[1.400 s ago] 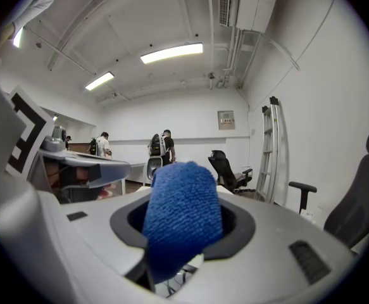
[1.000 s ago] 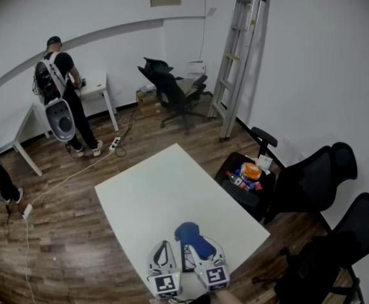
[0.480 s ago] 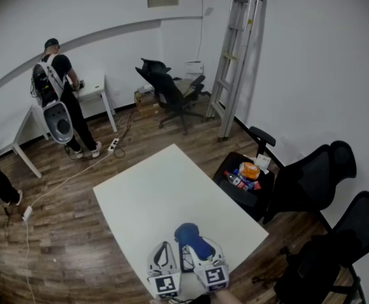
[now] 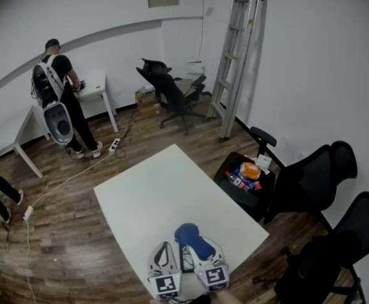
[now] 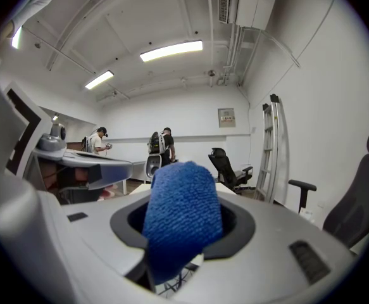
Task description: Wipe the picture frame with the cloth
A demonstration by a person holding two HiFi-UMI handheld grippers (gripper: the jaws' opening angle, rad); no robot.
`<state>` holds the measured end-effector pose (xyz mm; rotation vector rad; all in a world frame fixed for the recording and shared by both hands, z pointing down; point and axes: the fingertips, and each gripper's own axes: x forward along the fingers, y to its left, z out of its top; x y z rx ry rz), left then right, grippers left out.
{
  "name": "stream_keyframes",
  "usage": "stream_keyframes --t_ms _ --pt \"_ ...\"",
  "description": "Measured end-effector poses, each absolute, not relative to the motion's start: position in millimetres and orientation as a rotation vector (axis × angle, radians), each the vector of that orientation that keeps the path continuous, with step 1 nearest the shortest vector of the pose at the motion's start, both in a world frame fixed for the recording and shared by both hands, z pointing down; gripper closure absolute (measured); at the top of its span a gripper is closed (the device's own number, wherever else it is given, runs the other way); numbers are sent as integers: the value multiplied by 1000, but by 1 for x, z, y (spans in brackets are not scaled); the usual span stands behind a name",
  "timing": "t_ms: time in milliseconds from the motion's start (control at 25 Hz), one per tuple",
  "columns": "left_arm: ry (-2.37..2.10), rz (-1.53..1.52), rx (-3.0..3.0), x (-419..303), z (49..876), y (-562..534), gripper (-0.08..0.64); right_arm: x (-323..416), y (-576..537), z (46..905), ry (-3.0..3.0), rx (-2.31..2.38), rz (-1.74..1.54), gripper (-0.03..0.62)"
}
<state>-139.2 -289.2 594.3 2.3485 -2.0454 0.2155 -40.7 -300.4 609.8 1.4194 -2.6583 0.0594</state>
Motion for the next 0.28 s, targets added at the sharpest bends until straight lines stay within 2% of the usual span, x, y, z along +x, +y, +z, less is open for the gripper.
stream_keyframes --t_ms 280 --pt "-2048 269 2343 -135 600 -288 557 -36 -300 607 -2652 1416 64 431"
